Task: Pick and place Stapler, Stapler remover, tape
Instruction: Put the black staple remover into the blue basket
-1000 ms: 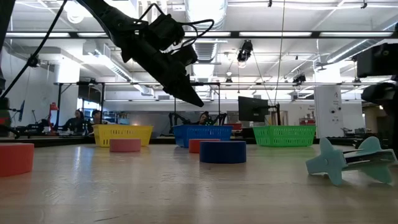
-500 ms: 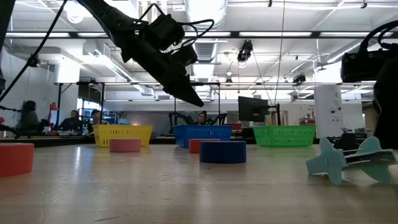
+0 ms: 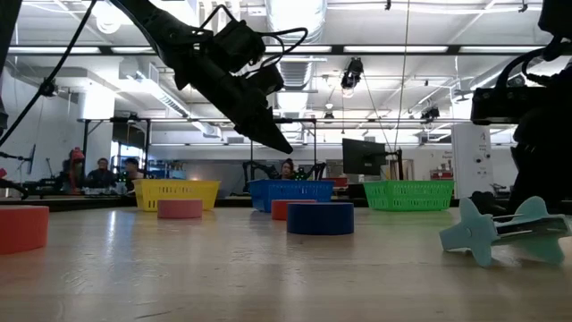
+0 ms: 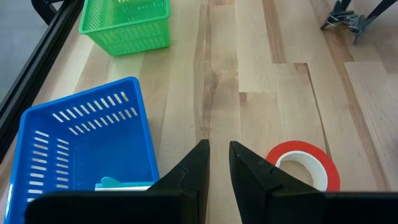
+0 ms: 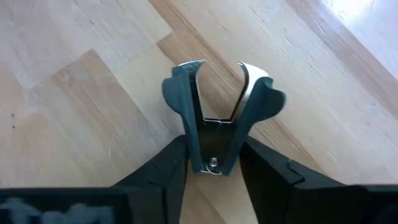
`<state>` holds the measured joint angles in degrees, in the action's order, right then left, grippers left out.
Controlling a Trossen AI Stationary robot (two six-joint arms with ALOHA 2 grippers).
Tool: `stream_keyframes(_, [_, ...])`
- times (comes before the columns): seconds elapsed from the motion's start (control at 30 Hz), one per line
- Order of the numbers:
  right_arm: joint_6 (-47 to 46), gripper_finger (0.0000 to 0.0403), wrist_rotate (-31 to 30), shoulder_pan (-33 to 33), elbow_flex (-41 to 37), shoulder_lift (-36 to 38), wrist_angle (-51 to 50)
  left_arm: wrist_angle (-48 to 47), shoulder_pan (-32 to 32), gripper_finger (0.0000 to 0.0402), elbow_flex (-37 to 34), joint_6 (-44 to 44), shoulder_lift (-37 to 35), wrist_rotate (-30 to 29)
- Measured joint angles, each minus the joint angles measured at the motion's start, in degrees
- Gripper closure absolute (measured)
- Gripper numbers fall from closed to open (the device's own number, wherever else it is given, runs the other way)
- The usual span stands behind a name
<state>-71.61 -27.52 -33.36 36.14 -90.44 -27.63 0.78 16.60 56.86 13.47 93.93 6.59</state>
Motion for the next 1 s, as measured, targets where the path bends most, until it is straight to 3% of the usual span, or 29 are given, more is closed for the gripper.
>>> stream_keyframes(0.23, [-0.93,0.0321,-0.07,0.10,-0.06,0.24,0.23,0.00,0.00,0.0337,0.00,0.02,0.00,0.00])
stream_keyframes(0.4, [-2.04,0.0324,-2.33,0.11,0.87,0.61,-0.34,0.00,-0.54,0.0337,0.00,-0.28,-0.01,-0.02])
stream_keyframes(0.57, [-1.92,0.0322,-13.08,2.32,3.03,0.70,0.18,-0.33,-3.20,0.0337,0.00,-0.33,-1.94,0.00])
stream_keyframes(0.7, [-1.29,0.0324,-20.82,7.74,4.72,0.70,0.64,-0.42,-6.22,0.0337,-0.06,-0.15,-4.76,0.02])
stream_keyframes(0.8, [5.83,0.0321,-23.46,13.98,6.50,0.70,2.25,-0.38,-8.16,0.0337,-0.94,1.07,-7.36,-0.07])
stream_keyframes(1.0, [30.58,0.0322,-19.76,27.58,10.57,0.70,16.12,-0.31,-9.96,0.0337,-4.88,0.93,-12.67,-1.60])
